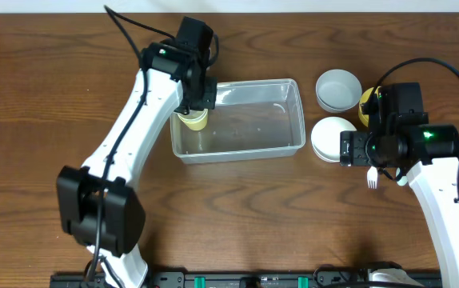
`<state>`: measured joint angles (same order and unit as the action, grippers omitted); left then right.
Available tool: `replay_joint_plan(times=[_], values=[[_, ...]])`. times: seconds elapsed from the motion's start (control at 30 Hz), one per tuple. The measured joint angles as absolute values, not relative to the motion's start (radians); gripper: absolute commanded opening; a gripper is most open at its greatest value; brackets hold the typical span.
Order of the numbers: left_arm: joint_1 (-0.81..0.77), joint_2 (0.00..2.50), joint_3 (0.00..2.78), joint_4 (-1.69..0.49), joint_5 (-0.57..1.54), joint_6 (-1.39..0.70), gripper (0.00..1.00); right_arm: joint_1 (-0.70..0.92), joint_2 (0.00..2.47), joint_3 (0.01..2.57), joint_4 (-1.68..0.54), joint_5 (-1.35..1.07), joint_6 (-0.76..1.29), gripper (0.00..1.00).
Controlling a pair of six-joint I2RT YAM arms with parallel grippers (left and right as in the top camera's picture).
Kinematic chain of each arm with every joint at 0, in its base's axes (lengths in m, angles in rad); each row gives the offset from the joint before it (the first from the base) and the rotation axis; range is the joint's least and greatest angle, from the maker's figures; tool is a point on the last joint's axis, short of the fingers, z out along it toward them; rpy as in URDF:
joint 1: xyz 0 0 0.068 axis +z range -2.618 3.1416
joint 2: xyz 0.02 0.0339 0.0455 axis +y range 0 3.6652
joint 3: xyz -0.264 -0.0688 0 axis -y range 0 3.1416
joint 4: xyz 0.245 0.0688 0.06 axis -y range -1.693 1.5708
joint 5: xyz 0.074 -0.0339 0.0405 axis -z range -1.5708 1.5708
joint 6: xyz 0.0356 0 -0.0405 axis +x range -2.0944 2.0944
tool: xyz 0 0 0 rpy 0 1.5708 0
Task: Pack container
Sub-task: 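Carry the grey cup into the container and stack it on the cups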
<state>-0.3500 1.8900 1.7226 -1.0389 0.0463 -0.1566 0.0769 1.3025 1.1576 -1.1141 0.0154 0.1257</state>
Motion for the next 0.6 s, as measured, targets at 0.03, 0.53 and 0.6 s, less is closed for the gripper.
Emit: replay_joint_plan(times=[0.03,0.53,0.6], values=[[-0.35,1.903,1.723,-1.037,0.046,-0.157,0.09,0.077,1.303,1.158,-1.114,0.015,0.126,0.89],[-0.348,1.912,1.723,-1.024,0.046,-0.152,0.7,0.077,1.303,1.158,-1.116,0.015,0.126,0.9],[-0.343,1.884,1.723,-1.036,0.046,-0.154,0.71,0.077,1.303,1.158,-1.116,0.015,0.126,0.93]])
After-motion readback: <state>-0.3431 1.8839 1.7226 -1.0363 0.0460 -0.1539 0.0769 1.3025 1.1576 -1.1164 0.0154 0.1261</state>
